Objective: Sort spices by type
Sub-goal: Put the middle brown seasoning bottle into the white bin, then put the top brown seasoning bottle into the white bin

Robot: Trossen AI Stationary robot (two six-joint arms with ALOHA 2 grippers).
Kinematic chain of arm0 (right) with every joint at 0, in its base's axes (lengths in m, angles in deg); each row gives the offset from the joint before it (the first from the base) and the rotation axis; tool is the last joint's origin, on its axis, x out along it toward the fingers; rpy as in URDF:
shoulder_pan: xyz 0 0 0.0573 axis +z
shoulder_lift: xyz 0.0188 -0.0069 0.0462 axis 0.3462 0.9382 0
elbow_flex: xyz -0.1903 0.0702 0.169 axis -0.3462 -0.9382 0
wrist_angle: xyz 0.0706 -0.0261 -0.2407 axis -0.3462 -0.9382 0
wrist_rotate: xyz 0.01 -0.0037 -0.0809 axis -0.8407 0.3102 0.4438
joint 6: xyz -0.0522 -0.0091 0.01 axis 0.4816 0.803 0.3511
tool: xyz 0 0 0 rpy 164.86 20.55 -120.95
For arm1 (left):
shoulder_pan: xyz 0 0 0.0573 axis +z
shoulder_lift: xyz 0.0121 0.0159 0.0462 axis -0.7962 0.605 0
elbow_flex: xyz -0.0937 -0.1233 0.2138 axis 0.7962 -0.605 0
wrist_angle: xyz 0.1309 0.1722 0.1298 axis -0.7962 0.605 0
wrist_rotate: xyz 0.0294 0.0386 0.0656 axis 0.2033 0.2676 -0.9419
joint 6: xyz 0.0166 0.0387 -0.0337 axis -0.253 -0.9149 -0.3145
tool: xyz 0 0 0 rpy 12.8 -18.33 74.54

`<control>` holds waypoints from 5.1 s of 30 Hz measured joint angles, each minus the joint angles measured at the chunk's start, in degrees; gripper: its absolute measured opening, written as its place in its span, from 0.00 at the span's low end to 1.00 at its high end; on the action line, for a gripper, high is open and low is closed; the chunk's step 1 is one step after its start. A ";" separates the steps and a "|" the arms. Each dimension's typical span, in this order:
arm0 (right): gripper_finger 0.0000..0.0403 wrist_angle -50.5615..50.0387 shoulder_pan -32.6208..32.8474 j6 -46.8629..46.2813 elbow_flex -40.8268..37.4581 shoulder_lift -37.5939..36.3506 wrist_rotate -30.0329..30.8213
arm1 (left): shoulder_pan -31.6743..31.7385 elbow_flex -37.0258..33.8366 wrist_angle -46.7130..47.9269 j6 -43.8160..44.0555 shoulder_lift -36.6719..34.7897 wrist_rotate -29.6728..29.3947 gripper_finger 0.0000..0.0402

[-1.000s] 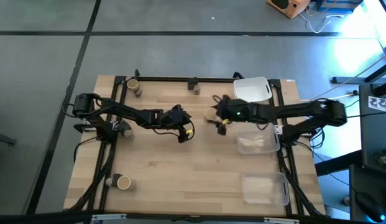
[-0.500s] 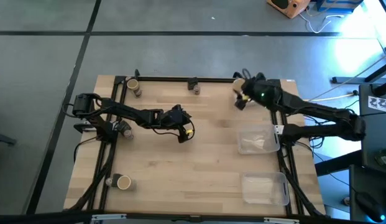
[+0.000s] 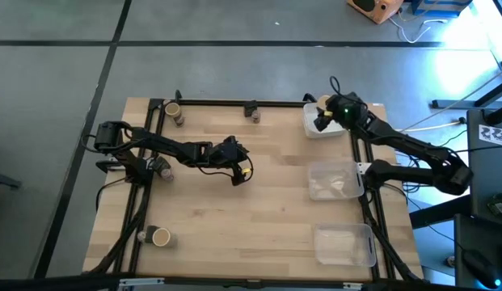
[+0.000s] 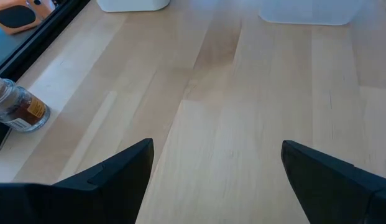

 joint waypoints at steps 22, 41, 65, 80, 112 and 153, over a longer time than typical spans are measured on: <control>0.70 8.85 -10.69 -5.44 -4.12 10.23 -2.02 | 0.04 0.00 -0.07 -0.44 0.00 0.00 0.84; 0.86 11.67 -11.35 -5.86 -4.05 15.03 -0.83 | 0.04 0.00 -0.02 -0.28 0.00 0.00 0.84; 0.89 0.86 -8.67 -7.18 4.82 0.39 -25.29 | 0.05 0.04 -0.14 2.92 0.00 -0.01 0.84; 0.89 2.16 7.31 -5.59 4.82 0.56 -25.32 | 4.59 9.82 30.41 7.02 -9.60 -7.89 0.84; 0.89 5.97 9.35 -2.34 4.78 9.73 -24.35 | 29.33 24.44 76.75 22.94 -15.19 -21.30 0.84; 0.89 4.59 9.33 -2.30 4.78 9.71 -24.37 | 46.80 24.35 77.53 12.80 2.77 -21.00 0.84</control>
